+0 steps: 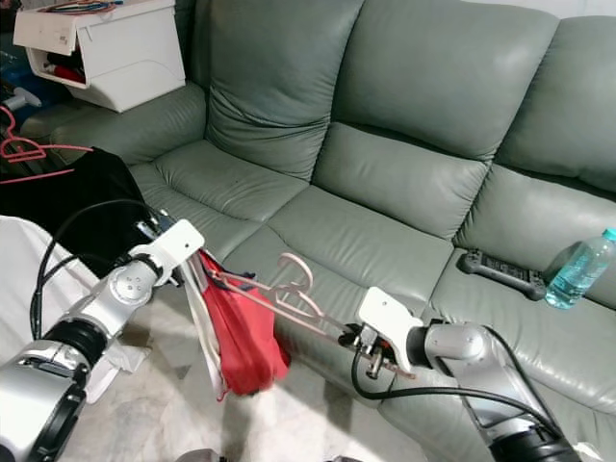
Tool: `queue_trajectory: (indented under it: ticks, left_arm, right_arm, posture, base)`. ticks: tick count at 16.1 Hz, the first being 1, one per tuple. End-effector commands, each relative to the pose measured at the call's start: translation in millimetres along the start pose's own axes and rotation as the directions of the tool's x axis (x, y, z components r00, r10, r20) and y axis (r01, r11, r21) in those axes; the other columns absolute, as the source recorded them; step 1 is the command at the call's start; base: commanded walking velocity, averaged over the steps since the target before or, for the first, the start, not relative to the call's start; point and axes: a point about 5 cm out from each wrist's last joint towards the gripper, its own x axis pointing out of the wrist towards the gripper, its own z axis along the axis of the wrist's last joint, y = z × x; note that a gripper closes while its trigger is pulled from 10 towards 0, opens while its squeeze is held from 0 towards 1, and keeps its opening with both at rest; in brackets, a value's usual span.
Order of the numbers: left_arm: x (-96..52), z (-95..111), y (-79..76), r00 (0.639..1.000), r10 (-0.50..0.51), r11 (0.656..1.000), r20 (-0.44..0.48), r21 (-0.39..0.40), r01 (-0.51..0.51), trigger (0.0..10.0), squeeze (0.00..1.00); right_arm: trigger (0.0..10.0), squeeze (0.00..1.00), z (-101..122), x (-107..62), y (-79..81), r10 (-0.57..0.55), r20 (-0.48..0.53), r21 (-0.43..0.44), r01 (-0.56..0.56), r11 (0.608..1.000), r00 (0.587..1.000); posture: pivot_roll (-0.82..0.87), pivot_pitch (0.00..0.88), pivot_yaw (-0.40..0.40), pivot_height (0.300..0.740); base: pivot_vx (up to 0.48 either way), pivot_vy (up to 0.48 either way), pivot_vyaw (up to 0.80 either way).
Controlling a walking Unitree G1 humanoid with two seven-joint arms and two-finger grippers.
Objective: Hang hanger
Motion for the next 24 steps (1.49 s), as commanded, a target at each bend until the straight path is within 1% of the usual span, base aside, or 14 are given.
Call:
queue_trajectory:
  ticks: [1, 3, 7, 8, 11, 13, 15, 16, 18, 19, 20, 21, 22, 24]
  left_arm:
    - [1.8, 11.0, 1.4, 0.998, -0.009, 1.0, 0.055, 0.006, 0.009, 10.0, 0.0]
    - [1.4, 17.3, -2.6, 0.995, -0.047, 0.999, 0.091, 0.004, 0.047, 10.0, 0.0]
    - [-6.1, 35.0, -11.0, 0.969, -0.132, 0.991, 0.209, 0.039, 0.127, 10.0, 0.0]
    - [-9.6, 44.9, -13.0, 0.951, -0.148, 0.989, 0.27, 0.035, 0.144, 10.0, 0.0]
    - [-17.2, 63.5, -19.1, 0.917, -0.191, 0.982, 0.351, 0.06, 0.182, 10.0, 0.0]
    - [-19.0, 71.2, -19.6, 0.914, -0.174, 0.985, 0.365, 0.062, 0.163, 10.0, 0.0]
    - [-20.4, 76.0, -17.2, 0.913, -0.159, 0.987, 0.375, 0.045, 0.153, 10.0, 0.0]
    - [-23.5, 84.5, -17.7, 0.893, -0.164, 0.986, 0.419, 0.037, 0.164, 10.0, 0.0]
    - [-39.2, 120.7, -27.6, 0.781, -0.184, 0.973, 0.596, -0.001, 0.231, 10.0, 0.0]
    - [-44.2, 128.2, -33.0, 0.747, -0.209, 0.964, 0.631, 0.008, 0.264, 10.0, 0.0]
    - [-52.8, 141.7, -43.6, 0.689, -0.231, 0.955, 0.687, 0.023, 0.297, 10.0, 0.0]
    - [-54.4, 145.0, -46.1, 0.679, -0.226, 0.955, 0.698, 0.022, 0.295, 10.0, 0.0]
    - [-58.3, 146.9, -55.0, 0.655, -0.272, 0.939, 0.705, 0.045, 0.341, 10.0, 0.0]
    - [-65.2, 148.4, -67.1, 0.612, -0.34, 0.911, 0.714, 0.09, 0.402, 10.0, 0.0]
  right_arm:
    - [10.0, 0.0, 3.7, 1.6, -4.6, -0.011, 0.01, -0.007, 0.011, 1.0, 1.0]
    - [10.0, 0.0, 3.2, 3.7, -11.2, -0.05, 0.016, 0.01, 0.05, 0.999, 0.999]
    - [10.0, 0.0, -1.3, 7.7, -30.3, -0.18, 0.046, 0.136, 0.172, 0.976, 0.983]
    - [10.0, 0.0, -3.1, 9.4, -34.0, -0.202, 0.053, 0.187, 0.189, 0.964, 0.978]
    - [10.0, 0.0, -8.2, 14.0, -43.8, -0.277, 0.048, 0.286, 0.253, 0.924, 0.96]
    - [10.0, 0.0, -10.4, 16.5, -50.5, -0.33, 0.041, 0.376, 0.292, 0.879, 0.943]
    - [10.0, 0.0, -13.1, 19.5, -50.6, -0.327, 0.037, 0.398, 0.286, 0.872, 0.944]
    - [10.0, 0.0, -14.2, 21.8, -50.0, -0.327, 0.046, 0.452, 0.272, 0.849, 0.944]
    - [10.0, 0.0, -8.7, 32.9, -53.4, -0.379, 0.081, 0.647, 0.241, 0.724, 0.922]
    - [10.0, 0.0, -6.3, 35.3, -55.9, -0.403, 0.086, 0.695, 0.235, 0.68, 0.911]
    - [10.0, 0.0, 0.5, 37.7, -64.4, -0.462, 0.093, 0.783, 0.222, 0.581, 0.882]
    - [10.0, 0.0, 2.7, 38.2, -66.4, -0.473, 0.096, 0.802, 0.213, 0.557, 0.876]
    - [10.0, 0.0, 9.2, 40.0, -67.8, -0.47, 0.126, 0.812, 0.182, 0.555, 0.873]
    - [10.0, 0.0, 16.6, 39.8, -74.0, -0.504, 0.139, 0.856, 0.152, 0.494, 0.852]
  posture:
    - [-0.08, 0.0, 0.036, 0.74]
    - [-0.08, 0.0, 0.032, 0.74]
    - [-0.07, 0.0, 0.025, 0.74]
    - [-0.07, 0.0, 0.022, 0.74]
    - [-0.06, 0.0, 0.018, 0.74]
    - [-0.06, 0.0, 0.018, 0.74]
    - [-0.06, 0.0, 0.016, 0.74]
    - [-0.06, 0.0, 0.016, 0.74]
    - [-0.06, 0.0, 0.017, 0.74]
    - [-0.06, 0.0, 0.018, 0.74]
    - [-0.06, 0.0, 0.019, 0.74]
    - [-0.06, 0.0, 0.019, 0.74]
    - [-0.05, 0.0, 0.021, 0.74]
    - [-0.05, 0.0, 0.02, 0.74]
  base:
    - [0.0, 0.0, 0.0]
    - [0.0, 0.0, 0.0]
    - [0.0, 0.0, 0.0]
    - [0.0, 0.0, 0.0]
    - [0.0, 0.0, 0.0]
    - [0.0, 0.0, 0.0]
    - [0.0, 0.0, 0.0]
    - [0.0, 0.0, 0.0]
    - [0.0, 0.0, 0.0]
    - [0.0, 0.0, 0.0]
    - [0.0, 0.0, 0.0]
    - [0.0, 0.0, 0.0]
    - [0.0, 0.0, 0.0]
    - [0.0, 0.0, 0.0]
